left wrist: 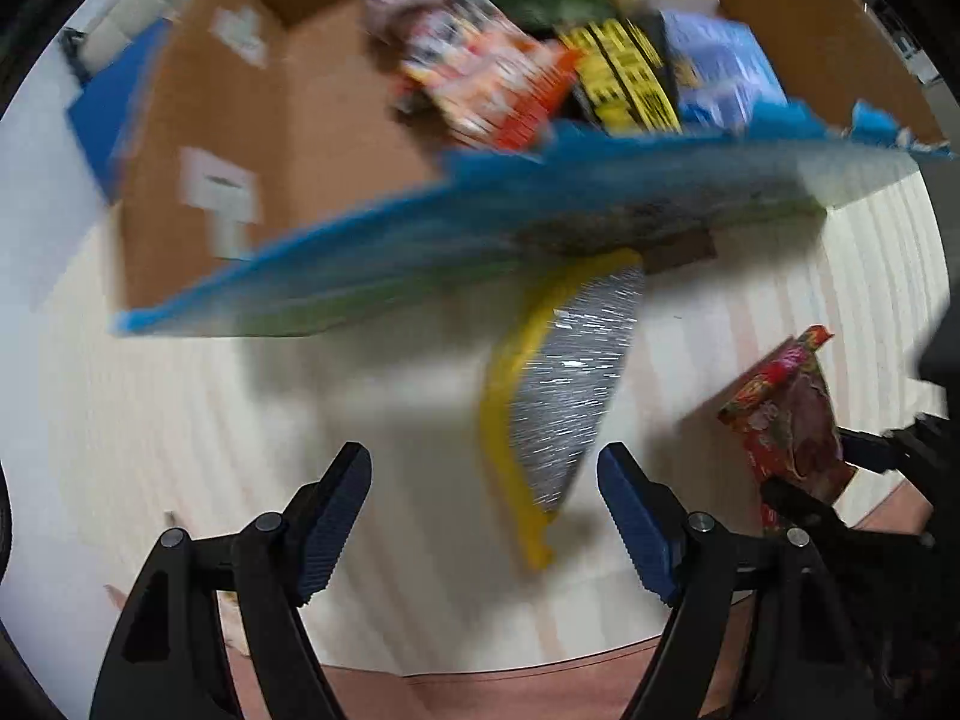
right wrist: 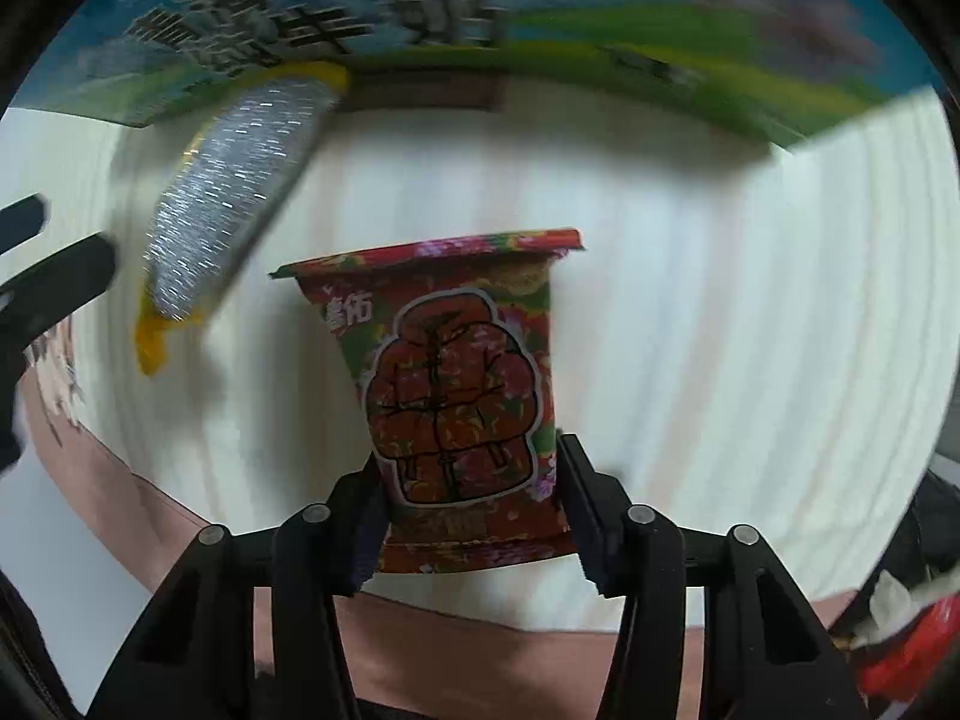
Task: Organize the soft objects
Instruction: 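Grasp the red snack bag with the right tool while the left tool grasps the yellow-silver scrubber, then lift the red bag and scrubber and carry both over the box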
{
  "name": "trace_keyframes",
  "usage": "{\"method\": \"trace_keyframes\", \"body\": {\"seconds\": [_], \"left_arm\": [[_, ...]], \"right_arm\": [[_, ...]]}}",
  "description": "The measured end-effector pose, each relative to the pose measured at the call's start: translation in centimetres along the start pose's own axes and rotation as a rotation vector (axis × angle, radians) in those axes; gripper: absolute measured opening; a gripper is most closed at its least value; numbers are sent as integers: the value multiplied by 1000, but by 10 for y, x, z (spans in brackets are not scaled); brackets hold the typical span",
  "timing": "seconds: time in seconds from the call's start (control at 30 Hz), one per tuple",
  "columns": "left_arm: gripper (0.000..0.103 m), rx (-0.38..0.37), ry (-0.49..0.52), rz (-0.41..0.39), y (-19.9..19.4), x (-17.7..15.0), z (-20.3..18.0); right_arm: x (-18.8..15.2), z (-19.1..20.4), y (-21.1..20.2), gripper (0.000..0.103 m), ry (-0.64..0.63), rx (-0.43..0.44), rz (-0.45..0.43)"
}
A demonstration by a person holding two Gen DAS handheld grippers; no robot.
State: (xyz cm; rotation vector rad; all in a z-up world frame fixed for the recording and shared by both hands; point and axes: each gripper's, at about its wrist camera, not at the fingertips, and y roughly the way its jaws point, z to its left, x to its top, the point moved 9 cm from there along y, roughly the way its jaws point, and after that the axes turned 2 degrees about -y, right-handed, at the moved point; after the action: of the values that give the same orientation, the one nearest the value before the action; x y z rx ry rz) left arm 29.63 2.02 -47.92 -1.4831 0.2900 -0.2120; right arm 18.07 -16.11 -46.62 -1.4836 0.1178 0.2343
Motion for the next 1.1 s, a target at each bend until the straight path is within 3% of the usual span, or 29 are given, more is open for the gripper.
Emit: {"method": "trace_keyframes", "body": {"seconds": [0.1,0.17,0.23,0.37,0.6,0.77,0.93,1.1], "left_arm": [[76,-35,-13,39,17,1,-10],[63,-44,-27,50,25,4,-14],[41,-51,-44,72,32,4,-16],[40,-81,-108,54,32,2,-15],[39,-182,-284,127,38,-64,-7],[42,-215,-328,153,44,-103,-12],[45,-221,-333,164,55,-98,-5],[47,-154,-299,133,64,-68,-1]], "right_arm": [[-12,-13,-1,53,35,10,-1],[-21,-18,2,53,64,38,-2],[-25,-21,4,54,83,59,-3],[-27,-31,4,54,101,65,-11],[-43,-32,-1,53,65,43,4],[-72,-31,8,53,47,20,25],[-83,-35,13,58,71,44,24],[-80,-41,13,62,73,20,-1]]}}
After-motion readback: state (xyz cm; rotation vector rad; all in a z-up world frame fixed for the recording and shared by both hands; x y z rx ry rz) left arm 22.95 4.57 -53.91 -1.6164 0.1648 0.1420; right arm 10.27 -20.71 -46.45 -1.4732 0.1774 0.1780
